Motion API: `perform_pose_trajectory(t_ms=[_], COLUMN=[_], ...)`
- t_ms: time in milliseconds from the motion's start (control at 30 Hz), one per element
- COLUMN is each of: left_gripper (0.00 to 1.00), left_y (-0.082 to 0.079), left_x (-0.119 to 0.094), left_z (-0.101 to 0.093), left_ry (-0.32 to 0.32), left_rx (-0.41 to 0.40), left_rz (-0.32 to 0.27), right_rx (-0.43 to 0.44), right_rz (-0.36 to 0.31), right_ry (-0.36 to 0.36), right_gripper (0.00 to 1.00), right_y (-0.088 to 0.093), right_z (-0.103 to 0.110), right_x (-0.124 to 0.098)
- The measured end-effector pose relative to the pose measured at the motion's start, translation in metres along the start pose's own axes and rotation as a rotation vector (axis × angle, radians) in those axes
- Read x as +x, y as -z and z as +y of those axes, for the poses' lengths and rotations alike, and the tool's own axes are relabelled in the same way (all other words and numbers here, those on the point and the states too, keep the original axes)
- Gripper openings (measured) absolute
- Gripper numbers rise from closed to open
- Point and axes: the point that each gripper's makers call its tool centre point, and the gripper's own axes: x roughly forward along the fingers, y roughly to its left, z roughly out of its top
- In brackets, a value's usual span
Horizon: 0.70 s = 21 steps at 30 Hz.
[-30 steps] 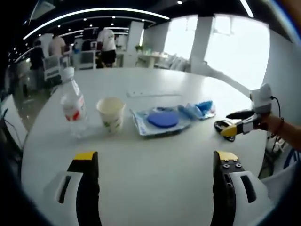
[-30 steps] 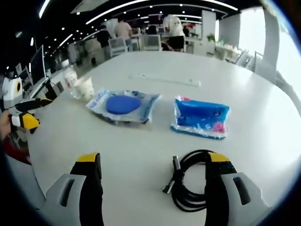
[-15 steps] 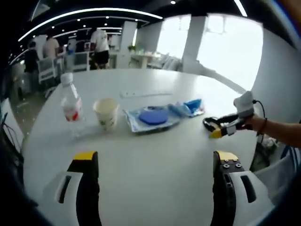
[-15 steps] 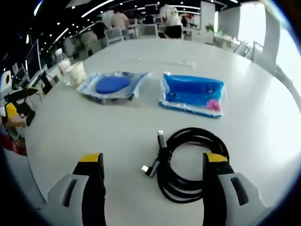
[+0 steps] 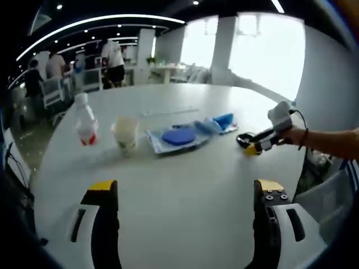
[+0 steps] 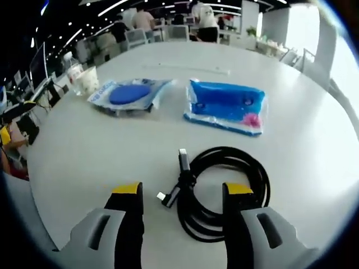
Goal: Arrange the tabletop items into an orderly group along one side of the table until the central work area is clear of visible clutter.
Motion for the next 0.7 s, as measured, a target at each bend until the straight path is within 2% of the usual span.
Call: perform_pose_trajectory(t_ms=[67, 267, 400, 700], left_gripper=[0.98, 0.96, 0.95, 0.91], left_y=[0.001, 0.004, 0.008, 0.012], left_x=[-0.001, -0.002, -0.002, -0.003], left_z=[0.000, 0.003, 0.003, 0.002], left_ry=[0.001, -0.004, -0.003, 0.002], left_rx=[0.001, -0.004, -0.016, -0.022], left_rz=[-0.001, 0.000, 0.004, 0.016], right_rx=[0.004, 0.034, 0.011, -0.041], right_rz=[0.001, 0.009, 0.018, 0.038], right_ry=[0.010, 0.004, 0.013, 0.045], right_gripper=[0.40, 0.36, 0.27, 0.22], right_y=[-0.001, -0.002, -0.003, -0.002], right_z=[-0.002, -0.001, 0.000, -0.003], right_x=[0.000, 0.004, 0.005, 0.005])
